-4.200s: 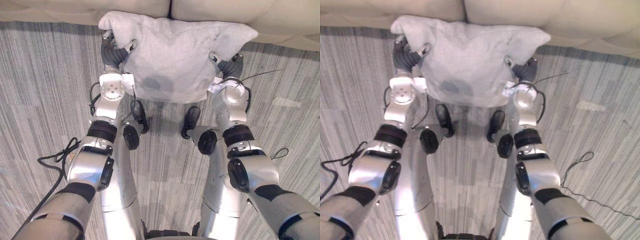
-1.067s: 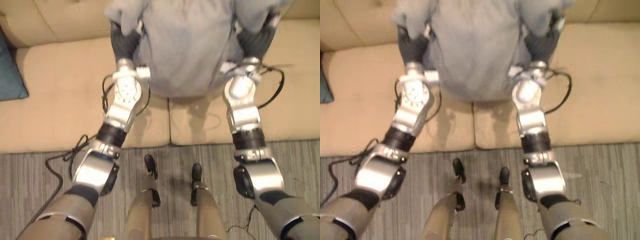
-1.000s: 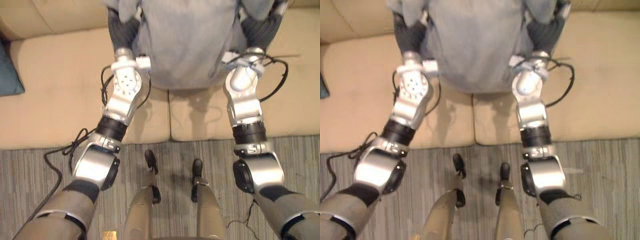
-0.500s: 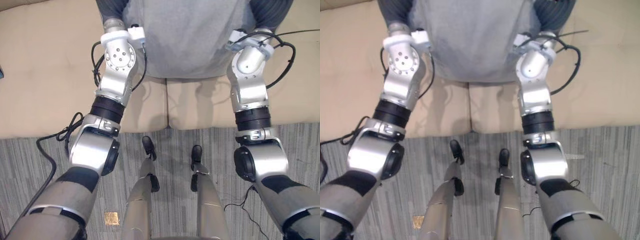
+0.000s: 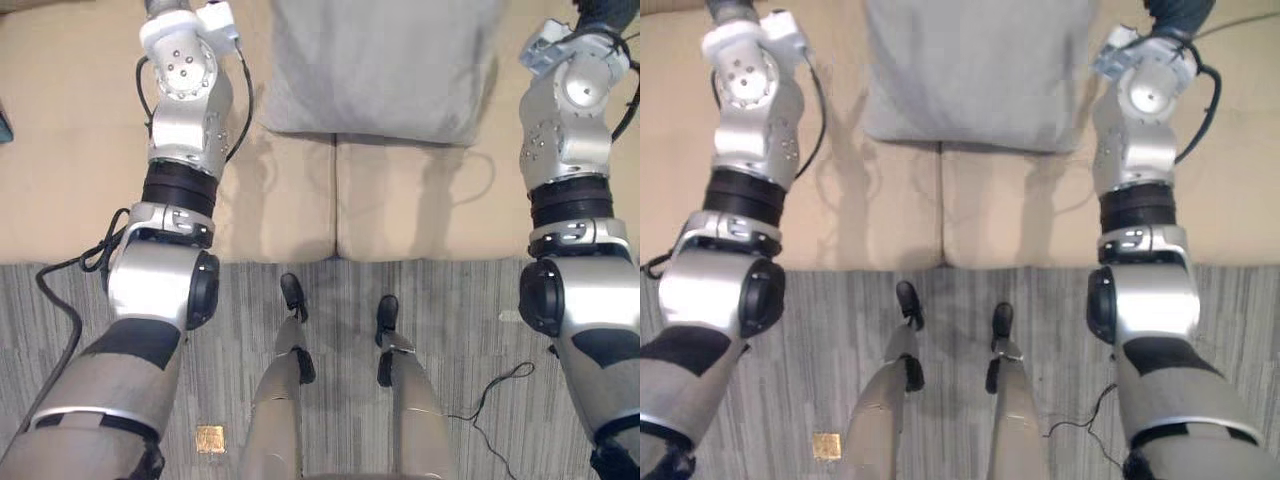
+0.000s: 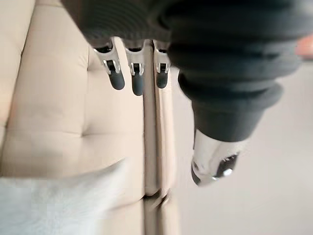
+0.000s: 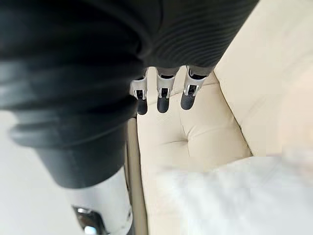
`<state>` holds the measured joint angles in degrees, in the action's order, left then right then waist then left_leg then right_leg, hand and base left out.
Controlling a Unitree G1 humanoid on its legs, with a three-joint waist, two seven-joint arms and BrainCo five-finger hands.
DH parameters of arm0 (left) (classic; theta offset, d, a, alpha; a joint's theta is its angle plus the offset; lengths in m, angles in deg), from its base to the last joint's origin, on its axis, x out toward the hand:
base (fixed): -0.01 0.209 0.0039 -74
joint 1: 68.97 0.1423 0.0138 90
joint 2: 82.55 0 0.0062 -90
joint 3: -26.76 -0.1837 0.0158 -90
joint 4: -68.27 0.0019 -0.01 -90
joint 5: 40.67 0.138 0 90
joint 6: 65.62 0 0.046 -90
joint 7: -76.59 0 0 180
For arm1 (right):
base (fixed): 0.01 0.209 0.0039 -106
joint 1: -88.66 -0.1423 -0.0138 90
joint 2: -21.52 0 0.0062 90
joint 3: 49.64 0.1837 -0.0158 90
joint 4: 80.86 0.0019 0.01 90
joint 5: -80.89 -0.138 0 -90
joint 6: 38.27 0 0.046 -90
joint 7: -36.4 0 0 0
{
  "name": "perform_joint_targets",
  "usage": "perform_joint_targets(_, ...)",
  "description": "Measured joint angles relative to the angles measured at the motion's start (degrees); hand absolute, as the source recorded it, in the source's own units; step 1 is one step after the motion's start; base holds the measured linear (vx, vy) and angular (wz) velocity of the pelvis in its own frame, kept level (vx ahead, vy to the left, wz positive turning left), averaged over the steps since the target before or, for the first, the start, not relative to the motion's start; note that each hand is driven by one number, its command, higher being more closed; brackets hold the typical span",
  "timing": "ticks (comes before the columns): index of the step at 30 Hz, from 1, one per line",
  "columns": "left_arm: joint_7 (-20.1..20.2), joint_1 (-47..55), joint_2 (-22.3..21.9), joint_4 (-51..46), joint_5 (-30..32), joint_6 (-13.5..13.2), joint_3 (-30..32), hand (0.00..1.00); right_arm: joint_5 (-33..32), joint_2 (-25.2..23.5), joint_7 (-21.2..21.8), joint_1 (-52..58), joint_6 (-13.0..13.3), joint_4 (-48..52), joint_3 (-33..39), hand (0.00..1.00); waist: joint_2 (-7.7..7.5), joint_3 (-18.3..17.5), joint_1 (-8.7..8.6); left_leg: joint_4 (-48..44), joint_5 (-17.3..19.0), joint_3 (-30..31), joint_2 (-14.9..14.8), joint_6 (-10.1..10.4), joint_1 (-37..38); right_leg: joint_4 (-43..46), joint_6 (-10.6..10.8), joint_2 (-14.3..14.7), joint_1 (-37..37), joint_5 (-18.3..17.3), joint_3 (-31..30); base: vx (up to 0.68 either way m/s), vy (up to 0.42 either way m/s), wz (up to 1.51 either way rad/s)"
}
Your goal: Pick up cushions and gather them together orderly.
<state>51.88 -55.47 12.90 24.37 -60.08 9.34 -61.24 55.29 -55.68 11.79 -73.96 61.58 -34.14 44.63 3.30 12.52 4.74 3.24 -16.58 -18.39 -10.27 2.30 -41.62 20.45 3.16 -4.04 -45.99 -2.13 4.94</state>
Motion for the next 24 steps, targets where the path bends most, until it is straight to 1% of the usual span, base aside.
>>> perform_joint_targets(1,0.5,2.6,0.8,-1.2,-0.8,-0.6,0.5,0.0,-1.0,1.0,0.4,2.5,0.2,1.5,0.0,0.0,-0.14,-0.1,-0.13,1.0,-0.1,-0.1,0.4,0.2,1.4,0.1,-0.8,-0.1,0.9,-0.9,0.0,0.02,-0.07,0.04)
perform_joint_targets(3,1.5,6.4,2.0,-3.4,-1.1,-1.1,1.3,0.0,-1.6,2.6,1.2,6.5,1.1,4.7,0.3,0.0,-0.21,-0.1,-0.14,2.2,-0.5,-0.1,0.6,0.7,2.3,0.3,-1.2,-0.2,1.2,-1.4,0.0,0.02,-0.057,0.02)
perform_joint_targets(4,2.2,10.6,2.9,-5.6,-1.1,-1.5,2.3,0.0,-1.7,3.3,2.2,11.2,1.6,7.8,2.1,0.0,-0.26,-0.1,-0.23,2.6,-0.6,-0.2,0.8,0.8,2.5,0.3,-1.2,-0.2,1.3,-1.4,0.0,0.01,-0.073,0.01)
perform_joint_targets(5,2.7,15.6,2.9,-7.5,-1.1,-2.1,3.2,0.0,-1.9,3.2,2.8,16.5,2.0,10.1,4.5,0.0,-0.3,-0.1,-0.51,2.6,-0.6,-0.1,0.9,0.7,3.1,0.3,-1.1,-0.2,1.9,-1.5,0.0,0.01,-0.077,0.04)
perform_joint_targets(6,2.8,18.4,2.8,-8.3,-1.1,-2.1,3.1,0.0,-1.9,3.1,3.3,19.6,2.2,11.1,5.5,0.0,-0.34,-0.1,-0.63,2.6,-0.6,0.0,0.9,0.7,3.6,0.3,-1.1,-0.2,2.4,-1.5,0.1,0.03,-0.081,0.12)
perform_joint_targets(7,3.4,23.9,2.2,-9.3,-1.1,-2.1,3.1,0.0,-1.9,2.4,4.2,25.6,2.3,12.0,7.2,0.0,-0.52,0.1,-1.12,2.6,-0.6,0.1,0.9,0.7,5.0,0.4,-1.0,-0.4,4.0,-2.0,0.2,0.04,-0.095,0.14)
perform_joint_targets(9,4.2,32.6,-0.3,-11.4,-1.0,-2.1,3.0,0.0,-1.9,-0.3,5.3,35.5,2.4,15.3,10.5,0.0,-0.83,0.0,-1.43,2.6,-0.6,0.1,1.1,0.7,7.7,0.4,-0.8,-0.5,6.8,-2.5,0.3,0.04,-0.102,0.13)
perform_joint_targets(10,5.4,38.4,-2.4,-13.2,-1.0,-2.1,2.3,0.0,-1.4,-2.8,6.5,42.0,2.6,18.2,12.0,0.0,-1.31,-0.3,-1.45,2.6,0.0,0.2,1.3,1.1,9.5,0.4,-1.1,-0.7,8.7,-3.4,0.3,0.03,-0.103,0.06)
perform_joint_targets(11,6.5,43.6,-3.9,-15.0,-1.0,-2.2,0.7,0.0,-1.3,-5.1,7.4,47.0,2.9,20.5,12.5,0.0,-1.46,-0.3,-1.48,2.6,0.5,0.2,1.4,1.1,11.0,0.6,-1.1,-0.6,10.1,-3.9,0.5,0.03,-0.122,0.04)
perform_joint_targets(12,7.6,47.0,-5.2,-15.9,-1.0,-2.2,-0.5,0.0,-1.0,-7.0,8.2,50.5,3.0,21.9,13.0,0.0,-1.73,-0.5,-1.49,2.6,0.9,0.2,1.4,1.4,12.0,0.7,-1.1,-0.6,10.9,-4.3,0.5,0.02,-0.117,-0.03)
perform_joint_targets(13,9.4,52.3,-7.0,-16.4,-0.8,-2.2,-2.2,0.0,0.7,-10.3,9.2,55.7,3.1,22.9,13.5,0.0,-2.2,-0.7,-1.49,2.7,1.5,0.2,1.4,1.8,13.5,1.1,-1.3,-0.6,12.2,-4.9,0.4,0.0,-0.077,-0.03)
perform_joint_targets(14,10.4,55.1,-7.9,-16.3,-0.7,-2.1,-3.1,0.0,1.0,-12.0,9.8,58.2,3.1,22.9,13.5,0.0,-2.48,-0.9,-1.46,2.7,2.4,0.1,1.4,1.9,14.3,1.1,-1.3,-0.6,12.8,-5.3,0.4,-0.02,-0.087,-0.06)
perform_joint_targets(16,14.1,64.2,-11.3,-15.6,2.1,-1.6,-5.3,0.0,3.6,-18.1,11.8,67.4,3.1,22.8,13.6,0.0,-3.19,-1.5,-1.46,2.7,3.4,0.0,1.4,2.1,17.5,1.0,-1.3,-0.7,15.7,-6.4,0.2,0.0,-0.08,-0.03)
perform_joint_targets(18,16.5,68.8,-13.1,-12.5,5.1,-0.5,-5.9,0.0,5.7,-21.5,13.3,72.6,2.9,20.8,13.6,0.0,-3.21,-2.3,-1.42,2.7,4.0,0.1,1.4,2.2,19.8,0.3,-1.2,-0.6,18.3,-6.6,0.3,0.04,-0.038,0.01)
perform_joint_targets(20,18.3,73.0,-14.9,-7.2,7.8,0.6,-5.6,0.0,7.7,-24.8,14.6,76.5,2.6,16.6,13.6,0.0,-3.2,-4.3,-1.39,2.6,4.5,0.0,1.5,2.2,22.3,-1.2,-0.7,-0.6,21.5,-6.9,0.4,0.1,-0.026,-0.03)
perform_joint_targets(22,19.4,75.4,-16.2,-2.4,10.4,1.6,-4.9,0.0,9.1,-26.6,15.7,78.4,2.1,11.0,13.7,0.0,-3.19,-6.0,-1.38,2.6,5.0,0.0,1.8,2.3,24.8,-2.7,-0.6,-0.8,24.7,-6.9,0.6,0.1,-0.006,0.04)
perform_joint_targets(24,20.1,77.2,-17.8,2.9,13.4,2.5,-2.8,0.0,11.3,-27.9,16.8,79.4,0.9,4.2,13.7,0.0,-3.24,-7.7,-1.34,2.6,5.9,0.1,2.0,2.4,27.3,-4.4,-0.4,-1.0,28.1,-6.8,0.7,0.09,0.007,0.05)
